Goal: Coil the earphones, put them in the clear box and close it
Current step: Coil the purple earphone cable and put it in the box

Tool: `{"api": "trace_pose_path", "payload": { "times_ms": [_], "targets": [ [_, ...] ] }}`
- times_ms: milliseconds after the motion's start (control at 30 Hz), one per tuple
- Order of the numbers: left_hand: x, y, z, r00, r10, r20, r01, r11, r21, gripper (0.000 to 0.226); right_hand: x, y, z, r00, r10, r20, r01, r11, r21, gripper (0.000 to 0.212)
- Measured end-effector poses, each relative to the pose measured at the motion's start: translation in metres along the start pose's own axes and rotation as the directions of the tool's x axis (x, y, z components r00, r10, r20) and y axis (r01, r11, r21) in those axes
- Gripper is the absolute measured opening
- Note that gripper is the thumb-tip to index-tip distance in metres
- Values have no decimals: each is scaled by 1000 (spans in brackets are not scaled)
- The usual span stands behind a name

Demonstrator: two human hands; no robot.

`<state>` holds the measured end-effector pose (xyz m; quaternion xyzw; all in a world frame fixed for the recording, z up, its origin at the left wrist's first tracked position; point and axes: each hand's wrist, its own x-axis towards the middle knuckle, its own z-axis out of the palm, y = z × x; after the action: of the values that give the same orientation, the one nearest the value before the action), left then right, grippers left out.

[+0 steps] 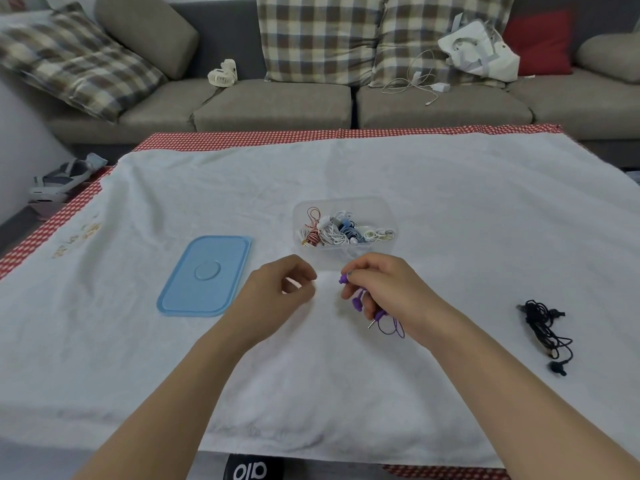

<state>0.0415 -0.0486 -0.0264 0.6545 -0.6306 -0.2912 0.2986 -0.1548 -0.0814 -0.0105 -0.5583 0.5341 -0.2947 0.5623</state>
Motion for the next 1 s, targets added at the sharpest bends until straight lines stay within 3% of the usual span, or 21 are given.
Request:
{"api": "trace_pose_path", "payload": {
  "times_ms": [233, 733, 1000],
  "targets": [
    [-1, 16, 2, 999, 24, 21, -18, 973, -230, 4, -1, -6, 1, 1000, -17, -13, 18, 994, 111, 12],
    [-1, 24, 7, 993, 115, 4, -106, 931, -348, 4, -3, -8, 2, 997, -72, -26, 75, 987, 142, 11],
    [-4, 29, 7, 987, 160, -13, -152, 905, -397, 6, -5, -11, 1, 999, -18, 40, 2, 929, 369, 10]
  ]
}}
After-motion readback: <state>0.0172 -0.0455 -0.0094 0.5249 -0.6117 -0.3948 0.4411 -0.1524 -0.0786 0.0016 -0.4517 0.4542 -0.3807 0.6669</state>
